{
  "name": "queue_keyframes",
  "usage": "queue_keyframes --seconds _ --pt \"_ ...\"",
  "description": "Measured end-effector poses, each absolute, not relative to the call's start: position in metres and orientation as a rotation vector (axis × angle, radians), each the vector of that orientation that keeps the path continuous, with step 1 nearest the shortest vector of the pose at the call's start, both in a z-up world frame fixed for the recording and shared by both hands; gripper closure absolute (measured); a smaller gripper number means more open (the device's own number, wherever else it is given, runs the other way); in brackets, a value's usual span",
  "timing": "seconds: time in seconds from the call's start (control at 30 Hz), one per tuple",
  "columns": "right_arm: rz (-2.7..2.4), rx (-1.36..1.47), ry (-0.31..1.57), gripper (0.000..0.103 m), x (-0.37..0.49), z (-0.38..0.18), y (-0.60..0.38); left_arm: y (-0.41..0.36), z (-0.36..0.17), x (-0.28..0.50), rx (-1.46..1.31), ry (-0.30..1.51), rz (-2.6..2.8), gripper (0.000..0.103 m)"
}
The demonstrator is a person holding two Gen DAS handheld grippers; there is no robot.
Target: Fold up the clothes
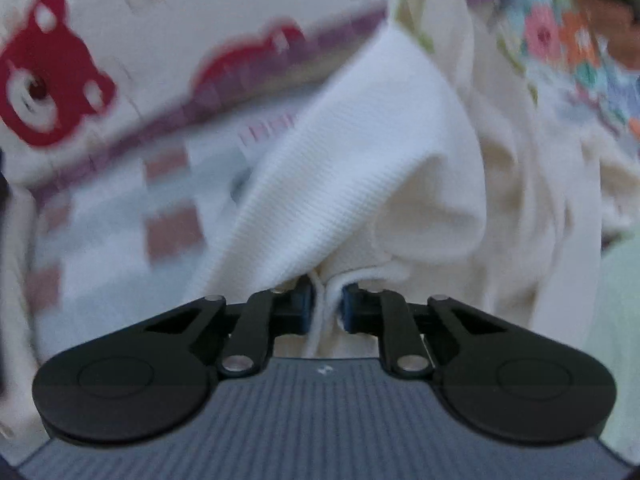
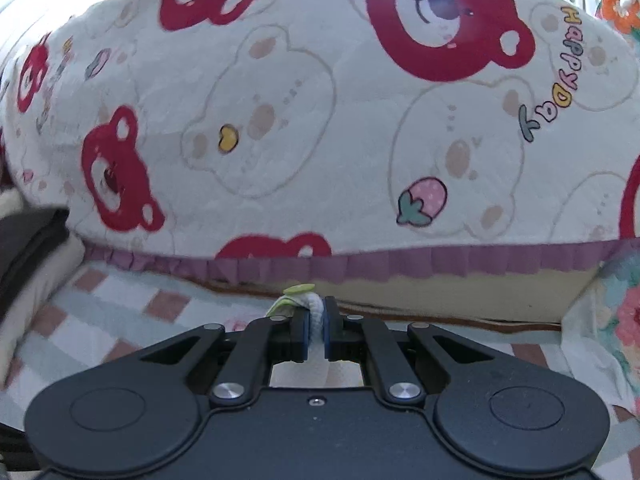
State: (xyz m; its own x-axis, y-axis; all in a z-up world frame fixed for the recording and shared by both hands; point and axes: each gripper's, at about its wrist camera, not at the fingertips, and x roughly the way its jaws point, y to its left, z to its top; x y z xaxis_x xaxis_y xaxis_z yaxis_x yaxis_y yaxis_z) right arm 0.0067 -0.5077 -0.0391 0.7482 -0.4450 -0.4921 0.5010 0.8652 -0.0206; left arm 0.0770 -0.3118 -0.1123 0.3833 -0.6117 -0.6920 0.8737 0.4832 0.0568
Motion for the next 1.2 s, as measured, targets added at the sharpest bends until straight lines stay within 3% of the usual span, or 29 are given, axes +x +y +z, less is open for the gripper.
queue_keyframes --seconds 0.1,0.17,0.43,0.53,0.67,0.8,0.97,1.03,1.07,1.1,1.2 --pt "-0.539 0.187 0.563 0.09 0.029 -0.046 -0.541 -0.31 -0.09 0.102 0.396 0.599 -0.953 0.089" --pt "-0.576 0.199 0.647 0.071 0.041 -0.062 -0.556 -0.307 -0.094 0.118 0.354 0.621 -0.915 0.09" --pt "-0.529 0.192 0.752 0.069 0.0 -0.113 -0.532 -0.277 -0.15 0.119 0.292 0.817 -0.905 0.09" --pt "-0.517 0.197 0.755 0.068 -0.02 -0.12 -0.521 -0.278 -0.151 0.115 0.291 0.792 -0.931 0.089" --pt "-0.5 0.221 0.712 0.059 -0.049 -0.117 -0.506 -0.281 -0.144 0.107 0.293 0.735 -0.97 0.086" --pt "-0.389 0.169 0.731 0.056 -0.062 -0.122 -0.484 -0.281 -0.142 0.102 0.267 0.744 -1.016 0.058" --pt "-0.326 -0.081 0.896 0.054 -0.036 -0.155 -0.455 -0.285 -0.143 0.103 0.217 0.776 -1.056 0.05" --pt "-0.398 -0.151 0.923 0.054 -0.026 -0.169 -0.454 -0.295 -0.147 0.101 0.245 0.785 -1.063 0.042" --pt "-0.419 -0.152 0.921 0.06 -0.024 -0.173 -0.458 -0.302 -0.152 0.1 0.278 0.79 -1.058 0.04" --pt "-0.413 -0.114 0.907 0.096 -0.023 -0.174 -0.463 -0.309 -0.156 0.1 0.311 0.795 -1.052 0.035" --pt "-0.392 0.003 0.849 0.098 -0.026 -0.164 -0.475 -0.326 -0.171 0.102 0.38 0.842 -1.016 0.034"
